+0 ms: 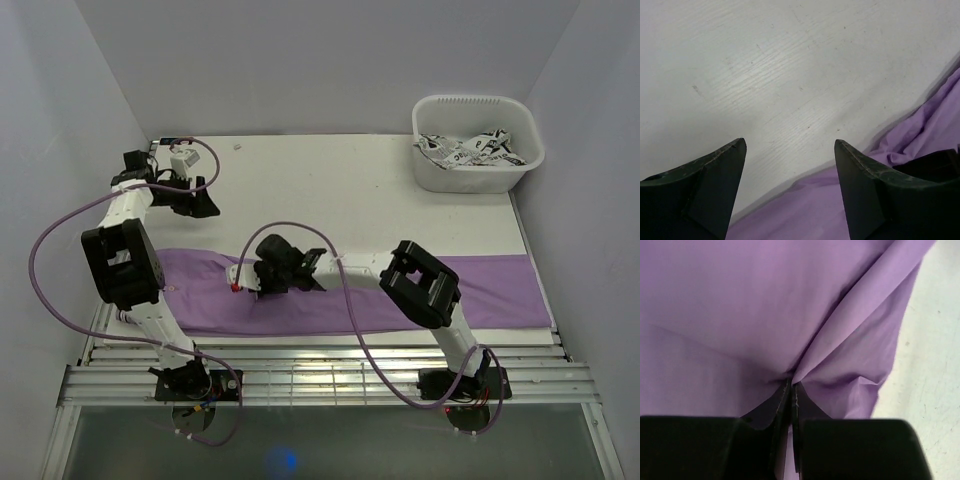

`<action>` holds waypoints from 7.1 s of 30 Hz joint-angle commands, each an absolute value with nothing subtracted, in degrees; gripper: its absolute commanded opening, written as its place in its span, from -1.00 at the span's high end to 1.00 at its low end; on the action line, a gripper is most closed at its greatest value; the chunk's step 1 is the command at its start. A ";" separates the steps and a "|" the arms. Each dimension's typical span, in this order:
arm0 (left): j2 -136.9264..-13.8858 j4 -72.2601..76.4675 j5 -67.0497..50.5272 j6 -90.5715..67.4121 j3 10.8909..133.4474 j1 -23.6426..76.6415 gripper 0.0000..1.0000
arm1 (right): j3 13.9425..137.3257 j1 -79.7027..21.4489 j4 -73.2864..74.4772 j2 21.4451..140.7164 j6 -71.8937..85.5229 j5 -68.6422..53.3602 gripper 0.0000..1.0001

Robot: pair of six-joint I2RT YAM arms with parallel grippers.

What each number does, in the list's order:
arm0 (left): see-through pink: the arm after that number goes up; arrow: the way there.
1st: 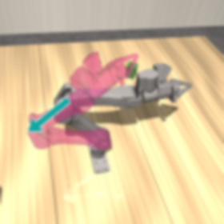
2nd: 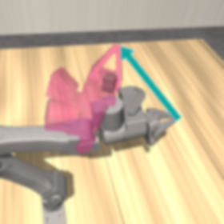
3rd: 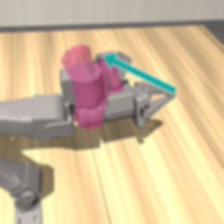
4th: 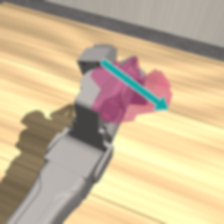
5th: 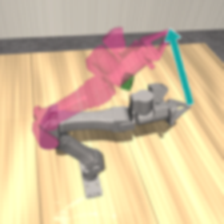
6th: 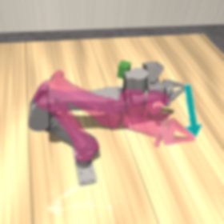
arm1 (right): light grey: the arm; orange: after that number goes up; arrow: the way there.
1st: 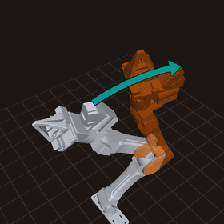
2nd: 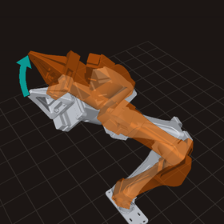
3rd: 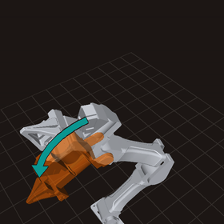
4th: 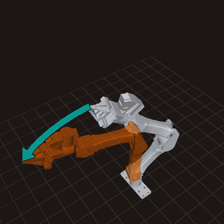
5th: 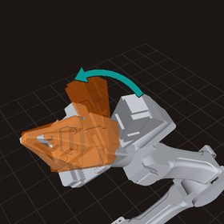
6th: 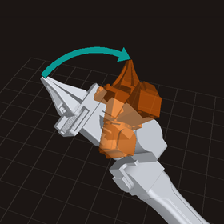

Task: Fold and stack the trousers
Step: Fold the trousers

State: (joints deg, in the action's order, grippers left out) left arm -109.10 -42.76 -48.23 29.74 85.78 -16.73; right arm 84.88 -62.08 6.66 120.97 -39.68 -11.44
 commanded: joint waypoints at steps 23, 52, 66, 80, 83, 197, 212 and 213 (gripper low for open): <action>-110.56 -45.88 -39.64 32.70 75.41 -1.67 -0.69 | 54.32 -72.42 -38.40 125.42 -68.72 21.71 0.85; -110.12 -54.68 -57.92 41.75 80.51 1.23 -0.15 | 52.21 -73.65 -42.63 126.65 -73.39 25.05 0.81; -114.52 -51.16 -51.51 39.29 76.47 6.33 -0.17 | 50.10 -74.18 -47.37 127.79 -78.31 25.66 0.85; -108.90 -39.83 -37.45 37.26 77.87 6.33 1.00 | 50.98 -74.35 -46.41 127.97 -79.72 25.75 -0.31; -109.16 -36.84 -33.58 37.09 79.45 6.33 1.00 | 50.45 -74.27 -45.79 127.27 -79.98 24.26 -0.30; -87.10 -50.71 -20.92 34.02 74.70 -15.73 -0.96 | 62.14 33.13 36.83 92.45 -34.28 -6.42 -0.47; -87.10 -49.92 -20.22 30.50 74.36 -15.73 -0.96 | 53.80 33.22 29.89 100.72 -35.16 -3.16 -0.45; -87.10 -49.83 -19.61 30.67 74.27 -15.73 -0.96 | 53.01 33.22 29.27 100.72 -35.33 -3.51 -0.43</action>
